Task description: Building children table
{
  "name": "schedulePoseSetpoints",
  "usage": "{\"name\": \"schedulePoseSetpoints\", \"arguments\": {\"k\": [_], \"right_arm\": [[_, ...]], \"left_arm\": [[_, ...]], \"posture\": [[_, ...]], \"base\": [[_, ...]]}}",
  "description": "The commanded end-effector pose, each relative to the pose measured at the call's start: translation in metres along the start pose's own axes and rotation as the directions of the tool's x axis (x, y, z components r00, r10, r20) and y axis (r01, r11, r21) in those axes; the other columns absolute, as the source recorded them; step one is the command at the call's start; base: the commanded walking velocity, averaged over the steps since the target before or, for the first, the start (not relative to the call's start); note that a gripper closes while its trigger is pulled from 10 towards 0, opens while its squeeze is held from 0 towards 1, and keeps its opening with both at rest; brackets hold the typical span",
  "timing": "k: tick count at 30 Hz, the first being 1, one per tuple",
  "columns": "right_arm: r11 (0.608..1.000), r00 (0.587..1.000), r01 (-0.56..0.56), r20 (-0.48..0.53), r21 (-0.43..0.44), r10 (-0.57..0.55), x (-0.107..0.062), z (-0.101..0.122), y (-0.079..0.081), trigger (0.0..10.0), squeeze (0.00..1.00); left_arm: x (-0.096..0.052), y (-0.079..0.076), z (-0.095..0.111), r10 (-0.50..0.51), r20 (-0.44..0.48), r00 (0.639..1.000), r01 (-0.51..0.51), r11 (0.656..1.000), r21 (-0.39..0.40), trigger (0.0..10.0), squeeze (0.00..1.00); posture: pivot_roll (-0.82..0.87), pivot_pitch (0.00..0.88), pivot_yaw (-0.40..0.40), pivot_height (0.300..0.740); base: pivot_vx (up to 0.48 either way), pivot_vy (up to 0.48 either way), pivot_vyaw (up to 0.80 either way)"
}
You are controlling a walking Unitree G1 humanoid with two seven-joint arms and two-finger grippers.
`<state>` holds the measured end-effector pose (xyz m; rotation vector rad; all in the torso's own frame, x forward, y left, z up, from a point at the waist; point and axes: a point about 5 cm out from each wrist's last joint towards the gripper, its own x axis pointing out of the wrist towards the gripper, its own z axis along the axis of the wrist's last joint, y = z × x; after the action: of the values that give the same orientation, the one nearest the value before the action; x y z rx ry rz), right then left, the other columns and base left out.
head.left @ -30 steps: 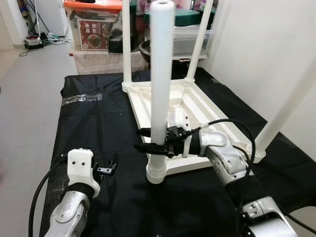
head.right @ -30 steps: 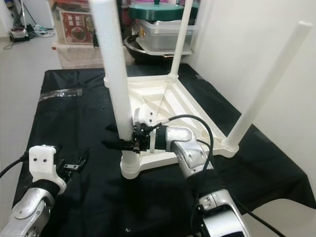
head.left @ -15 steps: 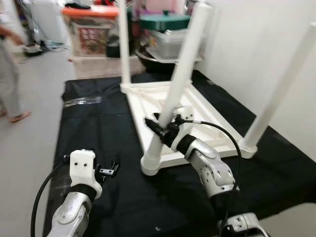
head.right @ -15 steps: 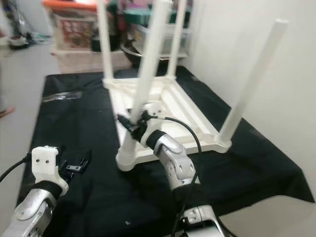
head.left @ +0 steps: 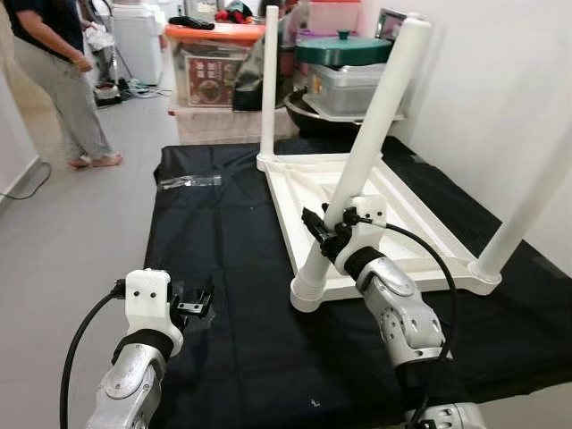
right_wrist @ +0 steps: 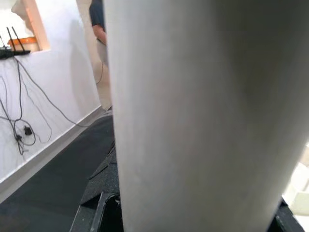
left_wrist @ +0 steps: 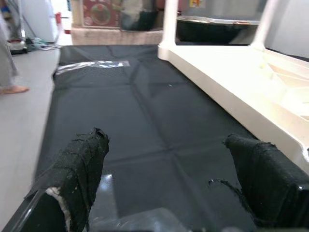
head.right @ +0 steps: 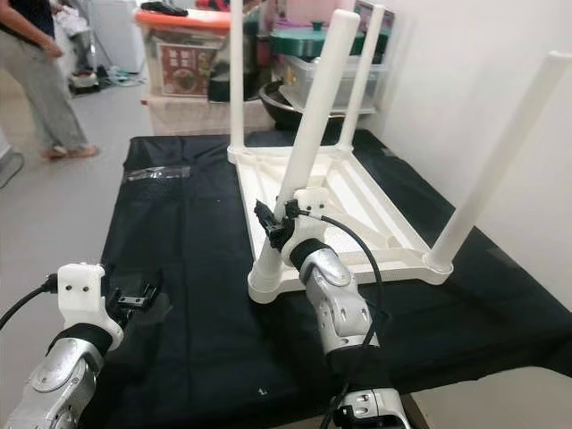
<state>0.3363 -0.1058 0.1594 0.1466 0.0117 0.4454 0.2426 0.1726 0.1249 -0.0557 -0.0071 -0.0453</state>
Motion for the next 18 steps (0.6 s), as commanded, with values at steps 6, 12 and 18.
{"name": "schedulePoseSetpoints", "arguments": {"k": [6,12,18], "right_arm": [[0.997,0.988,0.073,-0.134,0.009,-0.071,-0.0016,-0.026,-0.0034,10.0,0.0],[0.996,0.987,0.091,-0.132,0.002,-0.09,-0.0016,-0.0231,-0.0027,10.0,0.0],[0.996,0.987,0.088,-0.135,-0.004,-0.088,-0.0031,-0.0232,-0.0025,10.0,0.0]], "left_arm": [[-0.0052,0.0009,-0.0031,0.006,-0.006,1.0,-0.006,1.0,0.012,10.0,0.0],[-0.0067,0.0019,-0.0049,0.011,-0.012,1.0,-0.01,1.0,0.019,10.0,0.0],[-0.0058,-0.0008,-0.0049,0.007,-0.016,1.0,-0.007,1.0,0.019,10.0,0.0]], "posture": [[0.04,0.0,-0.074,0.74],[0.04,0.0,-0.07,0.74],[0.04,0.0,-0.066,0.74]], "base": [[0.0,0.0,0.0],[0.0,0.0,0.0],[0.0,0.0,0.0]]}}
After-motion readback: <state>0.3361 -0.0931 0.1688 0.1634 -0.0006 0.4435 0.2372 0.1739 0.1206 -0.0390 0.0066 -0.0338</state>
